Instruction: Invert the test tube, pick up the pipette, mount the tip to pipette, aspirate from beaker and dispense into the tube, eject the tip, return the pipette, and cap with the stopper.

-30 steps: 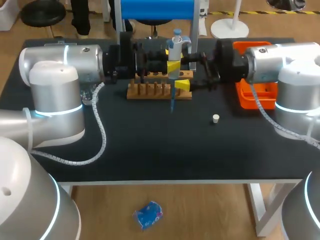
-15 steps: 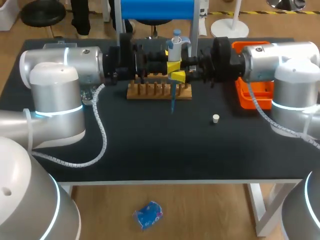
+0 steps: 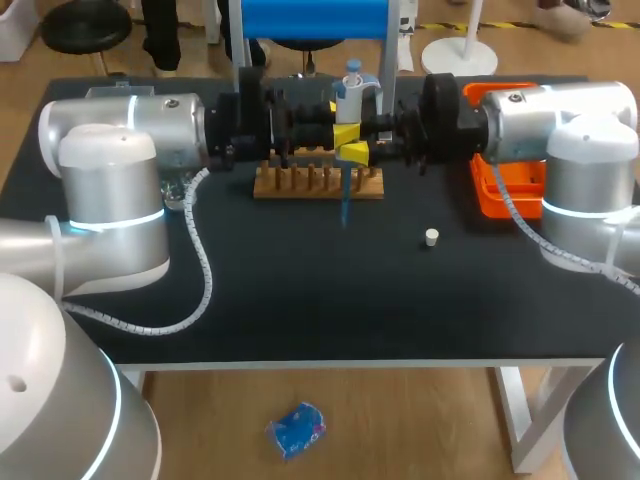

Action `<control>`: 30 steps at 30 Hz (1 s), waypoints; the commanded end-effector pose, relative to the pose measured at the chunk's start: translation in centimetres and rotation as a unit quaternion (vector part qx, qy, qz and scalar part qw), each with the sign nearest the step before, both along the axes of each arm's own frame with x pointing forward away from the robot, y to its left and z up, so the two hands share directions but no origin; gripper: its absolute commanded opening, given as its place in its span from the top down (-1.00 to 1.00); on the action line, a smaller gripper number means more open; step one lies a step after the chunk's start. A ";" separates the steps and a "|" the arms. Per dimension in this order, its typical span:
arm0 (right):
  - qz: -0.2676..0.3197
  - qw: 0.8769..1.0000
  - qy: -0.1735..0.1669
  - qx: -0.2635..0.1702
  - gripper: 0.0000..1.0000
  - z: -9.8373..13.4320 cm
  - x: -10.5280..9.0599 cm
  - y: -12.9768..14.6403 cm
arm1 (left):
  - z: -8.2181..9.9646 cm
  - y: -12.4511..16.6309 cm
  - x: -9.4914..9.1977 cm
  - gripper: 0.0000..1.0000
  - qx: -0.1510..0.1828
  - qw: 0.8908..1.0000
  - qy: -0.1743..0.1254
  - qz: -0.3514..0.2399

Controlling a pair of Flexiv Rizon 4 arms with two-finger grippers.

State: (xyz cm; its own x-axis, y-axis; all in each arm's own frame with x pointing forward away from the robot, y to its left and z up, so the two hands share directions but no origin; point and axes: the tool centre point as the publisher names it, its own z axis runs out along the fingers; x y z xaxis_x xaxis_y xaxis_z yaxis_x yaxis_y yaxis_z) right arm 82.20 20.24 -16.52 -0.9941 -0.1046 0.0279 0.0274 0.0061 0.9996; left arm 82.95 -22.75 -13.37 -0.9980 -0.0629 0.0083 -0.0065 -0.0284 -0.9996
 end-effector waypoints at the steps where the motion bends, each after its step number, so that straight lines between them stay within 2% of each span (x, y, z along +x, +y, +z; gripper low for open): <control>1: 0.001 1.000 0.001 0.000 0.31 -0.3 -0.2 0.0 | 0.0 0.0 0.2 1.00 -0.002 1.000 -0.001 0.001; 9: 0.003 1.000 0.008 -0.001 0.14 -0.7 -0.4 0.1 | 0.0 0.1 0.4 1.00 -0.005 1.000 -0.003 0.001; 18: 0.004 1.000 0.010 -0.001 0.26 -0.9 -0.4 0.3 | 0.2 0.3 0.4 1.00 -0.007 1.000 -0.005 0.002; 20: 0.004 1.000 0.010 -0.002 0.26 -1.0 -0.4 0.3 | 0.2 0.3 0.4 1.00 -0.010 1.000 -0.005 0.002; 23: 0.003 1.000 0.011 -0.002 0.15 -1.1 -0.3 0.2 | 0.2 0.3 0.4 1.00 -0.015 1.000 -0.003 0.001; 30: 0.002 1.000 0.009 -0.002 0.18 -1.1 -0.3 0.2 | 0.2 0.2 0.4 1.00 -0.016 1.000 -0.003 0.000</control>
State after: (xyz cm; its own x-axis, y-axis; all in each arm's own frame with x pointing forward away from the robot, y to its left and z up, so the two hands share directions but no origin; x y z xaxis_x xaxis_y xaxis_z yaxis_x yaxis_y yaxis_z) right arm 82.10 20.46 -17.44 -0.9928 -0.1098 0.0481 0.0470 0.0123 0.9988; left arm 83.03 -22.52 -13.25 -0.9980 -0.0630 0.0067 -0.0030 -0.0588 -0.9983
